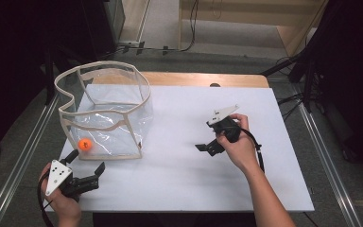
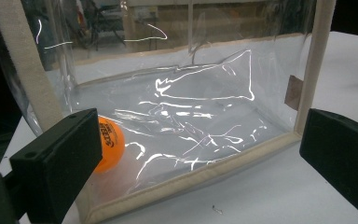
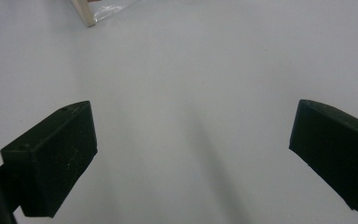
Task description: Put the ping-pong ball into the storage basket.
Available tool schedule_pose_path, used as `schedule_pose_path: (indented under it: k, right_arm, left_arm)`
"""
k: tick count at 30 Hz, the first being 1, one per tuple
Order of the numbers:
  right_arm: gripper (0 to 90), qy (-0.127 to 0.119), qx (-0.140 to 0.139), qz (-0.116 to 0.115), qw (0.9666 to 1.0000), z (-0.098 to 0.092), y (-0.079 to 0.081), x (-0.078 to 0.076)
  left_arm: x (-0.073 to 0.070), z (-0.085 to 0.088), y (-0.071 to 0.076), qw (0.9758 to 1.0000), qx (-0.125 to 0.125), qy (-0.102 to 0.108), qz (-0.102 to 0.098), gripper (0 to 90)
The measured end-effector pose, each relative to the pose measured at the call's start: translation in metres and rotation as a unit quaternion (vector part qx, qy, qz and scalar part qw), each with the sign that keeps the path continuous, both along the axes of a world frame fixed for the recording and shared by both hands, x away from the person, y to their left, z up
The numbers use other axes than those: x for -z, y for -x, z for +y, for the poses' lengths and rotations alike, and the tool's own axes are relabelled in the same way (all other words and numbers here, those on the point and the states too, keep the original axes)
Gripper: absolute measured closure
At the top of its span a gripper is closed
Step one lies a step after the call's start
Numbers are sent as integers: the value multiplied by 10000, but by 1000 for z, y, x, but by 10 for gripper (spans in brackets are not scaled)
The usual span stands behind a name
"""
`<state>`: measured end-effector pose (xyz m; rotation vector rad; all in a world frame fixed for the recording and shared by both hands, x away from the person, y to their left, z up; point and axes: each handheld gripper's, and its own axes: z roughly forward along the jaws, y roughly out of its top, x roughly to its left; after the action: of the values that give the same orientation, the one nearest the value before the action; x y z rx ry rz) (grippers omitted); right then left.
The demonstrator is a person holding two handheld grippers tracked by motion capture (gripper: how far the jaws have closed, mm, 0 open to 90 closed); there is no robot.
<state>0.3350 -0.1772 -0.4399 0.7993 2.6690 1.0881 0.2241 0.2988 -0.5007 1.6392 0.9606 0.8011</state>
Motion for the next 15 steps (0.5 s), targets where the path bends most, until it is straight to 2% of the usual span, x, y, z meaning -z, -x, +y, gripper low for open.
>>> schedule_pose_path:
  k: [15]
  right_arm:
    - [0, -147, 252, -4, 9996, -23, 10, 13]
  left_arm:
    - [0, 0, 0, 10000, 16, 5, -27, 0]
